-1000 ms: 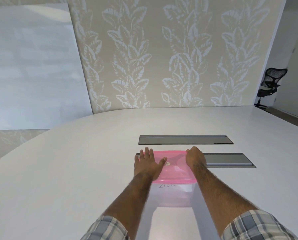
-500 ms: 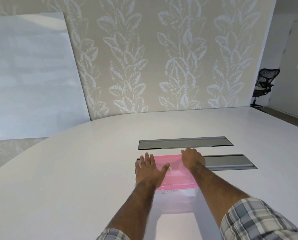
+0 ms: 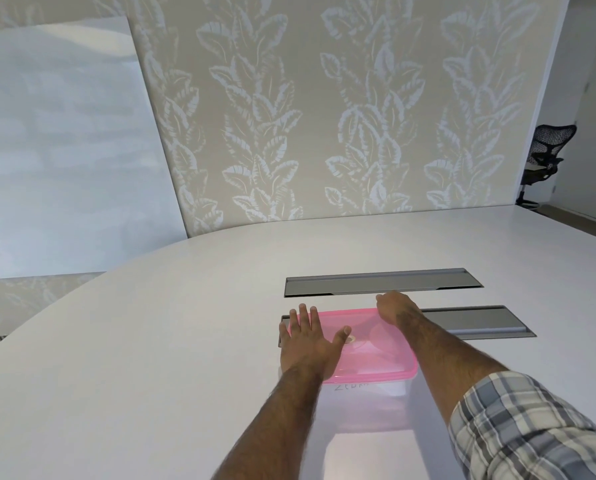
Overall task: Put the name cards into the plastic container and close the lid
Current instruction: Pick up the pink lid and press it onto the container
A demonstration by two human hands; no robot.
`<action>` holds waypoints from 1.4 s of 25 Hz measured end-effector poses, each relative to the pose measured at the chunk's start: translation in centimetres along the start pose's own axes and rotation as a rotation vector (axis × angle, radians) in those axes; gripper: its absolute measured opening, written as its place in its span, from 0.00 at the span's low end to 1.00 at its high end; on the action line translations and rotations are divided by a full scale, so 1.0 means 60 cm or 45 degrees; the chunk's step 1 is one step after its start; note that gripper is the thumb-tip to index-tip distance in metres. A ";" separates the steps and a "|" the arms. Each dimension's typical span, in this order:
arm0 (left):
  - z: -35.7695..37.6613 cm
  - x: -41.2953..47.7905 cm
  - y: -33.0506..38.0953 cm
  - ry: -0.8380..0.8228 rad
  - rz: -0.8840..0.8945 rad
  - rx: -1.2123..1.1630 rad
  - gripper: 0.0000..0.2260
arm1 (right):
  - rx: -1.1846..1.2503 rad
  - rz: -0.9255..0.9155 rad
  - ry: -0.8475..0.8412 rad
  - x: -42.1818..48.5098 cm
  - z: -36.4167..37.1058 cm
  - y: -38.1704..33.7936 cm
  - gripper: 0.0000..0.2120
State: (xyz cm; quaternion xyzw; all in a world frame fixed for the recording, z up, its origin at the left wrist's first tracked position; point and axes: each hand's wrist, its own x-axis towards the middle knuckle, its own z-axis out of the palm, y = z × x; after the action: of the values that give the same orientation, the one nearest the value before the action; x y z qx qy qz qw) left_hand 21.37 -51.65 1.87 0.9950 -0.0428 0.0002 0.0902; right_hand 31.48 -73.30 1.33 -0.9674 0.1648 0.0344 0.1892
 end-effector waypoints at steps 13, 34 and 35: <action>-0.003 -0.002 0.003 -0.014 -0.003 -0.008 0.48 | 0.277 0.141 0.088 -0.040 -0.007 -0.007 0.20; -0.006 -0.014 0.000 0.011 0.025 -0.025 0.41 | 0.239 0.352 0.348 -0.231 0.020 0.022 0.36; -0.006 -0.015 0.000 0.011 0.022 -0.029 0.41 | 0.234 0.345 0.366 -0.232 0.021 0.023 0.35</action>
State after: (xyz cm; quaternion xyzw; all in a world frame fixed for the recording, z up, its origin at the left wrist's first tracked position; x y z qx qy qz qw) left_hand 20.48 -51.52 2.23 0.9935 -0.0512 0.0047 0.1018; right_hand 17.87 -69.77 1.47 -0.9101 0.3210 -0.0939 0.2449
